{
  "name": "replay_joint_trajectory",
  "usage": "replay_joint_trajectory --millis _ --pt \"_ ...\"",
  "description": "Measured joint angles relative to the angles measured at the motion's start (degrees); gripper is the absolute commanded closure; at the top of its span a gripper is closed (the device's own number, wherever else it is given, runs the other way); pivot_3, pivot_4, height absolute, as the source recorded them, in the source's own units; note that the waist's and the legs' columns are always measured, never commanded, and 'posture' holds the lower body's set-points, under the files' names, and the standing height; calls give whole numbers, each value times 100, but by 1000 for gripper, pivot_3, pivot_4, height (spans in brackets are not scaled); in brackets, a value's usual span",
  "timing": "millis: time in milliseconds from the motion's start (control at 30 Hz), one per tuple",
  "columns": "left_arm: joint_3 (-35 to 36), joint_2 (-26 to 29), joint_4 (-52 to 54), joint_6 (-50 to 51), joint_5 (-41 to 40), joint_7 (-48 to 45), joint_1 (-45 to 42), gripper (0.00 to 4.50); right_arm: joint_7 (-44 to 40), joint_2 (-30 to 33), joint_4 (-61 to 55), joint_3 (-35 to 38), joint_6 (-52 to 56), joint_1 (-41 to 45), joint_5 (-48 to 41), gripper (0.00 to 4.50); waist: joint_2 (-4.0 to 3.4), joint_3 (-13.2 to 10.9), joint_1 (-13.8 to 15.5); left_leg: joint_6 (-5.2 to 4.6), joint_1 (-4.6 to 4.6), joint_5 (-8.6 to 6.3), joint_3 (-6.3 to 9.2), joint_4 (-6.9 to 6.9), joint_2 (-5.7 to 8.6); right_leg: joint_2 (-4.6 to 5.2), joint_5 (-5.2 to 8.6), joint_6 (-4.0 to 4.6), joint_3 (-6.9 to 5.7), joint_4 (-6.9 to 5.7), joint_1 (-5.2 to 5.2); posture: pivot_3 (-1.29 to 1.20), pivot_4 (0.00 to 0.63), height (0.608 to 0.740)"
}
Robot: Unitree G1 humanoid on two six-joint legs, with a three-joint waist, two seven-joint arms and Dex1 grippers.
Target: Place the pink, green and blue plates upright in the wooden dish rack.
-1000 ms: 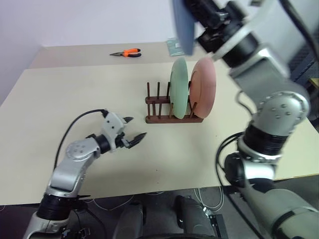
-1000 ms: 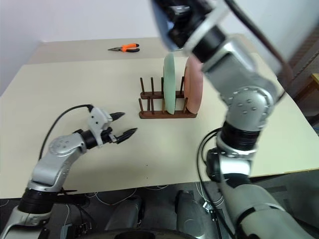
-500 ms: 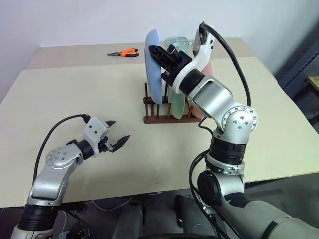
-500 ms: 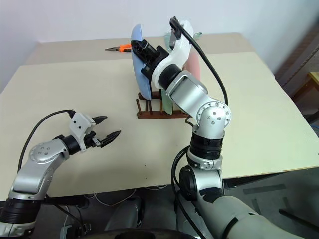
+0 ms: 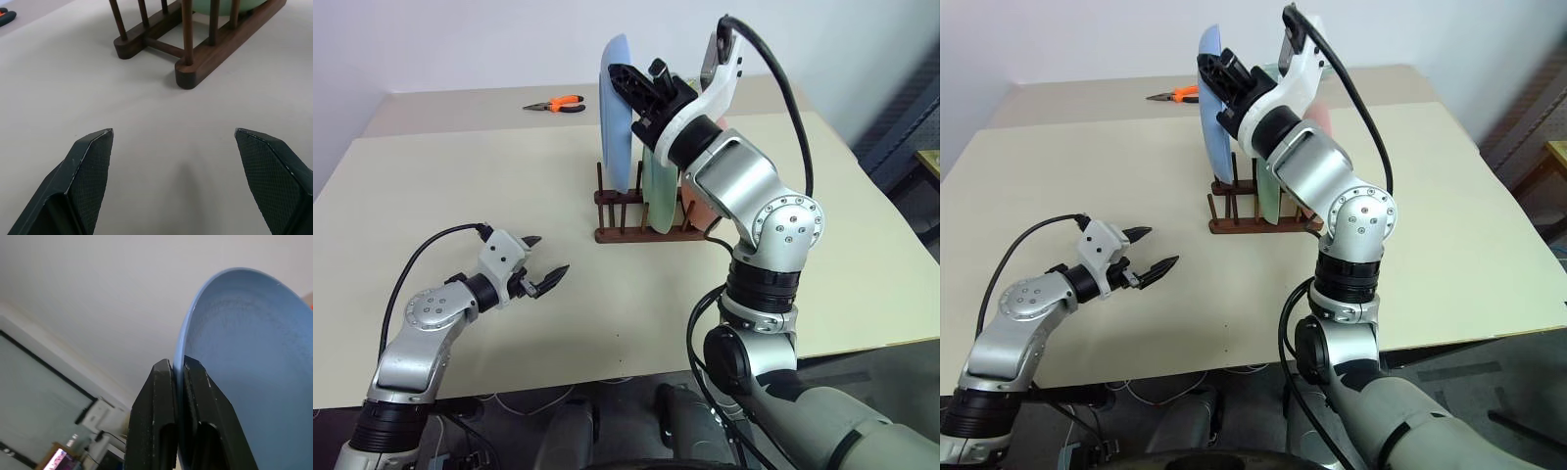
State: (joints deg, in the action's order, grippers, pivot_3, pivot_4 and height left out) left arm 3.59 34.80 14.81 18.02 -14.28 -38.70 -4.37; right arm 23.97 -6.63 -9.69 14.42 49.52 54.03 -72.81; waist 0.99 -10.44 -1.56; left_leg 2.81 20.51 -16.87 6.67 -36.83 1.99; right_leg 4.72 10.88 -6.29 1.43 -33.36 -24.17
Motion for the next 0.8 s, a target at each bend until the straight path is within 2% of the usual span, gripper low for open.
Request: replay_joint_trajectory --millis 167,400,533,600,800 --pt "0 -1 0 2 2 2 0 424 388 -217 1 -83 -100 -96 -185 4405 2 1 -36 0 1 0 1 1 0 0 0 0 0 1 0 0 150 740" --pt "-5 -5 0 4 4 3 1 424 859 -156 306 -100 -397 -283 -182 4405 1 1 -91 0 2 0 1 3 0 0 0 0 1 1 -4 0 150 740" --pt "-11 -12 -3 4 7 7 1 424 545 -50 650 -169 -444 -353 52 3080 1 0 -95 0 2 0 -1 5 0 0 0 0 1 1 -5 0 150 740" --pt "-18 -21 -2 4 7 9 2 424 112 225 762 -398 -394 -336 321 2086 0 0 -89 0 4 0 -1 5 0 1 0 0 0 3 -5 0 150 740" --pt "-37 -57 7 16 7 16 9 424 -1641 1618 138 -1144 -382 95 1397 2086 2 0 -85 -1 8 0 -2 5 1 1 1 -2 0 13 -4 0 150 740"
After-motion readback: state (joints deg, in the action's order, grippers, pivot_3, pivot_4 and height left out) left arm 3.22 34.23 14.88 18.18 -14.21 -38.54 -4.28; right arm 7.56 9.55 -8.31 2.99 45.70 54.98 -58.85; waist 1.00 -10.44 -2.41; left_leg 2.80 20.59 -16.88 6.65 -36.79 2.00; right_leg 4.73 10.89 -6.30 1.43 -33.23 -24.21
